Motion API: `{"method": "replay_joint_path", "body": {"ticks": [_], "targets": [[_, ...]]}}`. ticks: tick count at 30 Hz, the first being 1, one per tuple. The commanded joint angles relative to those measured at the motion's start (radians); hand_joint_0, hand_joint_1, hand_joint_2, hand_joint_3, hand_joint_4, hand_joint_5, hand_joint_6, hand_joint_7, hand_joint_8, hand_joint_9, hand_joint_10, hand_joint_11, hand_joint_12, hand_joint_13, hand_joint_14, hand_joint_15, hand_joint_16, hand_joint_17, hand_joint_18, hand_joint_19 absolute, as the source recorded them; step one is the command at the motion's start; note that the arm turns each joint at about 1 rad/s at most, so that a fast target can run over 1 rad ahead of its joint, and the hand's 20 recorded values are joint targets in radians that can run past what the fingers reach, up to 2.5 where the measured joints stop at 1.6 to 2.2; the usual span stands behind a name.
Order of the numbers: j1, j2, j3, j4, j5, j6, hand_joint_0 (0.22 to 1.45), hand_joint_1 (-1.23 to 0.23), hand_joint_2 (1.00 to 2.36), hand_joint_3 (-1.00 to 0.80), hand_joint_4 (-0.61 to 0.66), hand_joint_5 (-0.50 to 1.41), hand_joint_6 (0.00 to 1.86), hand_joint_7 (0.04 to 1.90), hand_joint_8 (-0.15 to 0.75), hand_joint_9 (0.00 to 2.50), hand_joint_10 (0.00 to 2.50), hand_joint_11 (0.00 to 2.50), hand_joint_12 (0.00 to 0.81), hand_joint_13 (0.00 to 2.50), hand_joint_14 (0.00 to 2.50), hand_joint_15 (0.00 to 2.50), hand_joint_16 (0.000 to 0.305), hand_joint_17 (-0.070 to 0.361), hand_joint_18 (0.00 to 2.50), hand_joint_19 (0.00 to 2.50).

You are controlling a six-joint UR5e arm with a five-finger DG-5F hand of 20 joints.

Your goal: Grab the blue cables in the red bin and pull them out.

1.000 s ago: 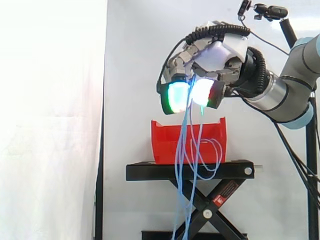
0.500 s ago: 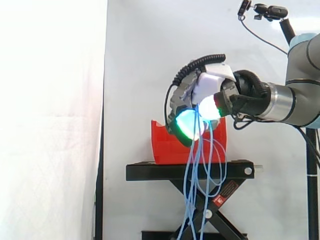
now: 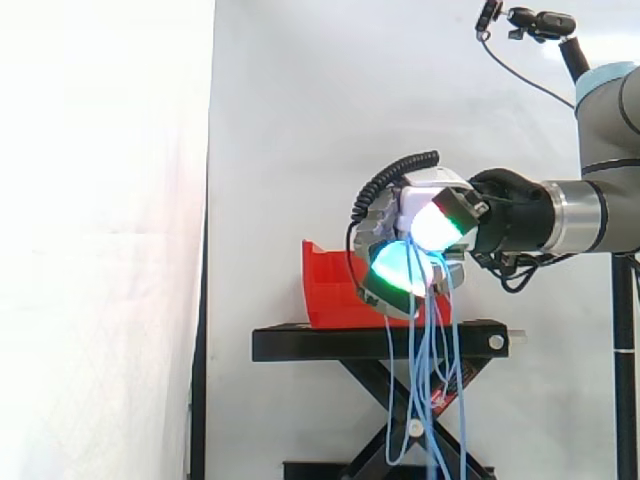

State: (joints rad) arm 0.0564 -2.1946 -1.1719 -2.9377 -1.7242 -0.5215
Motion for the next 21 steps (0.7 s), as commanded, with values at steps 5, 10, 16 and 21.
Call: {"method": "replay_joint_path", "body": {"ticks": [5,10,16,21], "targets": [[0.0,-0.001,0.0,-0.003,0.001,0.01,0.79,-0.9,1.0,-1.0,0.29,0.94,0.01,0.75,0.249,1.36,0.03,1.05,0.336,1.56,0.18,1.56,0.042,0.095,0.96,1.21],[0.0,0.001,0.0,-0.001,0.0,0.008,0.77,-0.89,1.0,-1.0,0.3,0.88,0.01,0.64,0.254,1.34,0.03,1.04,0.34,1.55,0.16,1.56,0.043,0.097,0.96,1.19],[0.0,-0.001,0.0,-0.003,0.003,0.01,0.76,-0.88,1.0,-1.0,0.3,0.86,0.02,0.62,0.254,1.33,0.03,1.02,0.339,1.55,0.13,1.56,0.044,0.099,0.96,1.2],[0.0,0.001,0.0,-0.003,0.003,0.008,0.76,-0.88,1.0,-1.0,0.31,0.86,0.02,0.62,0.253,1.34,0.03,1.02,0.348,1.56,0.13,1.55,0.044,0.099,0.96,1.2]]}}
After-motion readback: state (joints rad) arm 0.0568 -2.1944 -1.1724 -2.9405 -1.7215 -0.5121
